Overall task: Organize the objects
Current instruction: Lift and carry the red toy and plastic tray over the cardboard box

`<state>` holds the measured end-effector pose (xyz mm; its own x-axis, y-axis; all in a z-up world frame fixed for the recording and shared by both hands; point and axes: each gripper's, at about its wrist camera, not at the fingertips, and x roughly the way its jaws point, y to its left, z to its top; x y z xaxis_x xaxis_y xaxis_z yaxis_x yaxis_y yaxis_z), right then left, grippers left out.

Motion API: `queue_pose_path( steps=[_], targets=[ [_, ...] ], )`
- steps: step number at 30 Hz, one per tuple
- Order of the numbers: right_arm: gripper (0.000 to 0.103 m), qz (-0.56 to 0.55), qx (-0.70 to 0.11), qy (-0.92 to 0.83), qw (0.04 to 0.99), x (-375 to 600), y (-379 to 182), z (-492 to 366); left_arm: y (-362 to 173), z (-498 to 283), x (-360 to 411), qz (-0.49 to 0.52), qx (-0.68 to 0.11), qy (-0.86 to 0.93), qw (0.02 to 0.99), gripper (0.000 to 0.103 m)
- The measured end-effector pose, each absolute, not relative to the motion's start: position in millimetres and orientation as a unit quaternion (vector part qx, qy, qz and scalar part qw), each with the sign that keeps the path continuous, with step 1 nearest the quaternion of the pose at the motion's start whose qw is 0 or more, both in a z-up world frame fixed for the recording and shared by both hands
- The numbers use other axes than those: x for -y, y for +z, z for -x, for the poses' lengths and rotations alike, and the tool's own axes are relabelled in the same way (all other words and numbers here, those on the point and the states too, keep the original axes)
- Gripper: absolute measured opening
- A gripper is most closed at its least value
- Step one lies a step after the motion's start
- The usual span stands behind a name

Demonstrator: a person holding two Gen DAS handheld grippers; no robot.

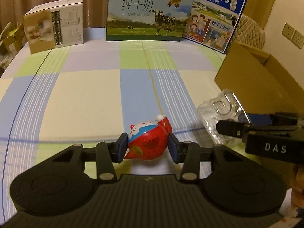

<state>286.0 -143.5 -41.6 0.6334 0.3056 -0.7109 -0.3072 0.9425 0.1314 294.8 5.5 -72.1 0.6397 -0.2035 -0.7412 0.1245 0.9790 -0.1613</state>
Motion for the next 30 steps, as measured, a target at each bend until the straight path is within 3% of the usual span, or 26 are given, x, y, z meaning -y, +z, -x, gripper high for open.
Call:
queue_pose_path(
  steps=[30],
  targets=[
    [0.051,-0.008,-0.343,0.155,0.927,197.2,40.7,-94.2,24.5,-98.6,28.0,0.111,-0.374,-0.064,0.919,0.039]
  ],
)
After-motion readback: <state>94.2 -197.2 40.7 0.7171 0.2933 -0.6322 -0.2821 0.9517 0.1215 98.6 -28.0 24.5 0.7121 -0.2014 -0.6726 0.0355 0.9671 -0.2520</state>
